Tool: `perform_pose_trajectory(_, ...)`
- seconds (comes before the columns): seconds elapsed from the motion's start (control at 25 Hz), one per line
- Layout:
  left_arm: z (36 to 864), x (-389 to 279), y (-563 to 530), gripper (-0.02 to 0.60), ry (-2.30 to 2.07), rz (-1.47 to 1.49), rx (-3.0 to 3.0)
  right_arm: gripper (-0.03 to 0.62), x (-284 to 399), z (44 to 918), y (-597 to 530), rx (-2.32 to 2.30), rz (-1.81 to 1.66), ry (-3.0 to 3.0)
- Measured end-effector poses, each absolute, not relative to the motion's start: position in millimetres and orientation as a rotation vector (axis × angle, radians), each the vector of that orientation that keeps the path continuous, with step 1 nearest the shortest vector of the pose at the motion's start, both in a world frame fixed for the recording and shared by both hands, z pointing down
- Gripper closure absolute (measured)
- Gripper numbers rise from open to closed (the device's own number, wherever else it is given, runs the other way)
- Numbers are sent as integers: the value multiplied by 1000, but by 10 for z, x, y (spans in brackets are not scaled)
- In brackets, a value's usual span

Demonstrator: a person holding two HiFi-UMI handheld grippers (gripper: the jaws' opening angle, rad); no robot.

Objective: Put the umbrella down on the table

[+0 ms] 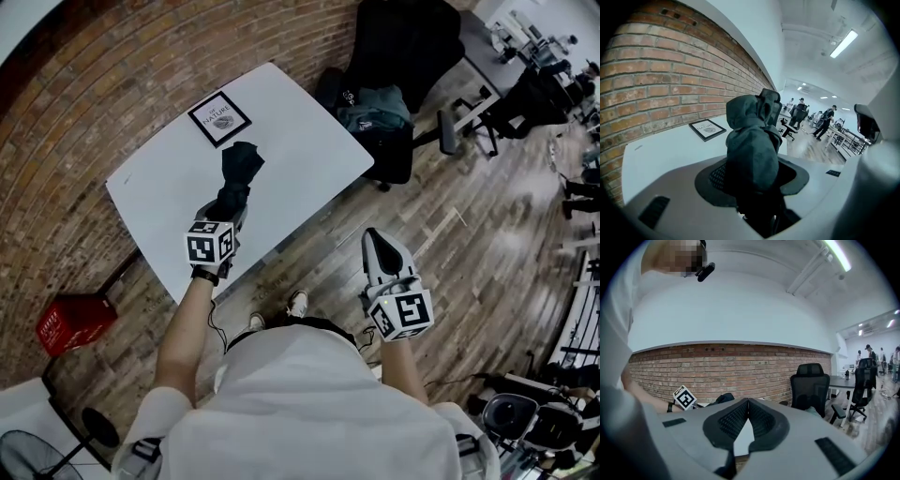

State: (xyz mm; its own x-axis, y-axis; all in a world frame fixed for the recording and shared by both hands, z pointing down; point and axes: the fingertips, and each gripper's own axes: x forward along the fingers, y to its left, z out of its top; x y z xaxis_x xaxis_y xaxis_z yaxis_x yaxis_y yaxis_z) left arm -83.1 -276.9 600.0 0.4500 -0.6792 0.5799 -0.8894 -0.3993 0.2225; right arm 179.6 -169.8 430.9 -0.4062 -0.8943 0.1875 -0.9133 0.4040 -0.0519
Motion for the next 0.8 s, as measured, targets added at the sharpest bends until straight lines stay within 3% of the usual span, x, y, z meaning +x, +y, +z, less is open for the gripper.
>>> perform_pose_trajectory(0.8, 6736, -615, -3225, 362, -1361, 758, 2101, 574, 2264, 4459, -1597, 1712, 271, -2421)
